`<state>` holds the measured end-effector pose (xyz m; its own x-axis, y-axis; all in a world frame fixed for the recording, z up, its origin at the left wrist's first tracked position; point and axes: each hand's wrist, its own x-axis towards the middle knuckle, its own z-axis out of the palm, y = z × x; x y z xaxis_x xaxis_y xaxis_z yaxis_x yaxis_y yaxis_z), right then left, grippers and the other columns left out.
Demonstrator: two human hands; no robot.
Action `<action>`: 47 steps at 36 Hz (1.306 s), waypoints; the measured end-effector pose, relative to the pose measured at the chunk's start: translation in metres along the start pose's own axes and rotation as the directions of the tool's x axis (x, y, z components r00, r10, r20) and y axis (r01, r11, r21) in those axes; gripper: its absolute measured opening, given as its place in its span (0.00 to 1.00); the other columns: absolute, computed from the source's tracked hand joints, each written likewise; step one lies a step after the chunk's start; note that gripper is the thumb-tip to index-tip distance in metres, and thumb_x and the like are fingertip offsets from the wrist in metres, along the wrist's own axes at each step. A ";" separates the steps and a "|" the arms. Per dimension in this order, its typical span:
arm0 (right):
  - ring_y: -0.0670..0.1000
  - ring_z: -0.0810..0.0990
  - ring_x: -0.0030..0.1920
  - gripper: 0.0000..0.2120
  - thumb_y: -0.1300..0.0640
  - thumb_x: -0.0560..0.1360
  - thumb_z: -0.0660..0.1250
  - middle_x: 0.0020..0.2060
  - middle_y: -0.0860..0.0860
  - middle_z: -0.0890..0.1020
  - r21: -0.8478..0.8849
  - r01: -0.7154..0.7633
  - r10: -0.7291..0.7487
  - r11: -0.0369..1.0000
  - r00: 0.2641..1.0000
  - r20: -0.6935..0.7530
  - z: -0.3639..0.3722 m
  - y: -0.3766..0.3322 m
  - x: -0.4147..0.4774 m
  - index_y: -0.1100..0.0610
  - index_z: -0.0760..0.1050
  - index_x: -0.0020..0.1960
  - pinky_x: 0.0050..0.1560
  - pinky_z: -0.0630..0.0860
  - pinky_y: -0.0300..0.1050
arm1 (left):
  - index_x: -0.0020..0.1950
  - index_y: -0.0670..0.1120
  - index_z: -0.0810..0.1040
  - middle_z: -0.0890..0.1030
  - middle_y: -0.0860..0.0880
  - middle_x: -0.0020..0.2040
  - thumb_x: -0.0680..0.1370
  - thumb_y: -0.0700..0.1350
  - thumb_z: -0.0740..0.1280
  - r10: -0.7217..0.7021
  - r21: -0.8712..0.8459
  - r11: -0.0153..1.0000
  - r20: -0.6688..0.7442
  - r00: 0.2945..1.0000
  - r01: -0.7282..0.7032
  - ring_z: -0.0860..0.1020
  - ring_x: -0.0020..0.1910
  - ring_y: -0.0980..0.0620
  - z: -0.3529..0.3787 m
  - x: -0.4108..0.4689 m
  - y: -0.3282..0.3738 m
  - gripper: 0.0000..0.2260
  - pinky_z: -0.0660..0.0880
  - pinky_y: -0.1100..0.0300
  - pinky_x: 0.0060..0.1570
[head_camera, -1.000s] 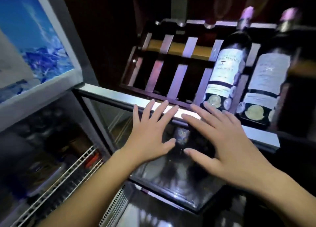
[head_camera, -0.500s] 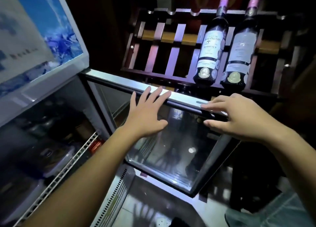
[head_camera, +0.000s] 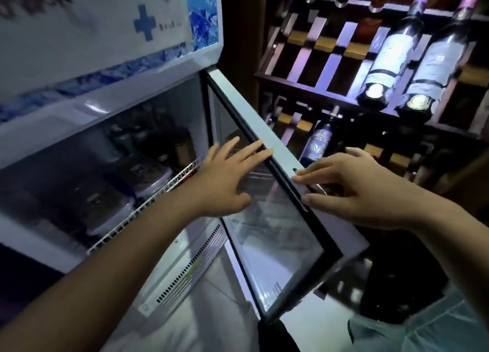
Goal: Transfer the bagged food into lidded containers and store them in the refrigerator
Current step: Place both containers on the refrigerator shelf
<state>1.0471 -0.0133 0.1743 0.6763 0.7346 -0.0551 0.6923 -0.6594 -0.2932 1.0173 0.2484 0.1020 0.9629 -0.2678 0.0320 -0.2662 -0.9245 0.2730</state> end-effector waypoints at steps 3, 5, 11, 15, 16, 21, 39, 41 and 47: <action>0.32 0.65 0.69 0.24 0.34 0.75 0.57 0.68 0.31 0.72 0.000 0.080 -0.079 0.997 0.993 0.086 0.003 -0.023 0.008 0.37 0.74 0.68 0.76 0.47 0.63 | 0.78 0.69 0.49 0.47 0.62 0.82 0.70 0.59 0.57 -0.051 -0.104 0.993 -0.027 0.998 0.048 0.44 0.81 0.49 -0.008 -0.042 -0.007 0.36 0.47 0.38 0.77; 0.34 0.61 0.71 0.24 0.34 0.76 0.53 0.69 0.30 0.70 -0.052 0.142 -0.134 0.989 0.983 0.128 0.008 -0.038 0.015 0.35 0.70 0.70 0.77 0.48 0.60 | 0.79 0.67 0.52 0.49 0.61 0.82 0.74 0.54 0.62 -0.083 -0.226 0.971 -0.047 0.995 0.070 0.46 0.81 0.51 -0.013 -0.072 -0.011 0.35 0.52 0.38 0.77; 0.42 0.56 0.76 0.28 0.34 0.78 0.39 0.72 0.31 0.67 -0.182 0.397 -0.369 0.900 0.914 0.169 0.025 -0.079 0.047 0.34 0.64 0.74 0.76 0.48 0.63 | 0.81 0.56 0.58 0.58 0.62 0.80 0.83 0.45 0.64 -0.248 -0.652 0.751 -0.132 0.960 0.105 0.55 0.79 0.61 -0.015 -0.162 -0.005 0.28 0.56 0.48 0.77; 0.35 0.48 0.77 0.26 0.33 0.77 0.44 0.73 0.27 0.61 -0.029 0.509 -0.491 0.860 0.842 0.222 0.032 -0.093 0.082 0.31 0.62 0.73 0.77 0.43 0.59 | 0.79 0.57 0.62 0.64 0.62 0.78 0.82 0.47 0.66 -0.439 -0.755 0.634 -0.172 0.882 0.168 0.60 0.78 0.60 -0.015 -0.202 -0.002 0.26 0.60 0.48 0.76; 0.35 0.46 0.77 0.26 0.32 0.77 0.45 0.73 0.26 0.59 -0.009 0.537 -0.522 0.843 0.822 0.228 0.036 -0.097 0.090 0.31 0.61 0.74 0.77 0.42 0.58 | 0.78 0.59 0.64 0.65 0.62 0.77 0.82 0.50 0.67 -0.471 -0.771 0.614 -0.185 0.862 0.171 0.63 0.77 0.58 -0.016 -0.210 -0.002 0.25 0.63 0.46 0.74; 0.37 0.41 0.78 0.28 0.31 0.78 0.48 0.76 0.29 0.52 0.035 0.663 -0.657 0.748 0.730 0.188 0.064 -0.113 0.128 0.33 0.55 0.77 0.78 0.43 0.58 | 0.73 0.60 0.72 0.72 0.61 0.73 0.77 0.55 0.70 -0.653 -0.745 0.624 -0.329 0.683 0.238 0.68 0.74 0.58 -0.012 -0.237 0.000 0.24 0.69 0.49 0.70; 0.59 0.47 0.80 0.39 0.35 0.76 0.56 0.82 0.52 0.48 -0.257 0.660 -0.707 0.706 0.678 -0.201 0.182 -0.121 0.266 0.48 0.48 0.82 0.73 0.49 0.73 | 0.83 0.51 0.51 0.45 0.43 0.83 0.73 0.50 0.69 -0.741 -0.172 0.286 -0.663 0.104 0.943 0.43 0.80 0.36 0.060 -0.189 -0.051 0.43 0.46 0.38 0.78; 0.58 0.47 0.81 0.40 0.36 0.75 0.56 0.82 0.51 0.47 -0.289 0.656 -0.713 0.698 0.673 -0.196 0.186 -0.123 0.280 0.48 0.47 0.82 0.72 0.50 0.73 | 0.83 0.50 0.50 0.45 0.43 0.83 0.72 0.50 0.70 -0.744 -0.152 0.245 -0.662 0.086 0.957 0.44 0.81 0.36 0.060 -0.186 -0.068 0.44 0.45 0.38 0.78; 0.57 0.44 0.81 0.44 0.37 0.73 0.63 0.82 0.51 0.47 -0.349 0.646 -0.718 0.679 0.683 -0.132 0.183 -0.136 0.309 0.48 0.47 0.82 0.73 0.49 0.73 | 0.83 0.51 0.44 0.44 0.43 0.83 0.75 0.53 0.70 -0.784 -0.131 0.170 -0.619 0.054 0.977 0.45 0.81 0.39 0.046 -0.185 -0.114 0.45 0.48 0.37 0.77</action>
<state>1.1157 0.3329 0.0223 -0.0017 0.9542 0.2993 0.9947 -0.0291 0.0985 0.8678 0.3909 0.0211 0.2871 0.8781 0.3829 0.9009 -0.3833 0.2036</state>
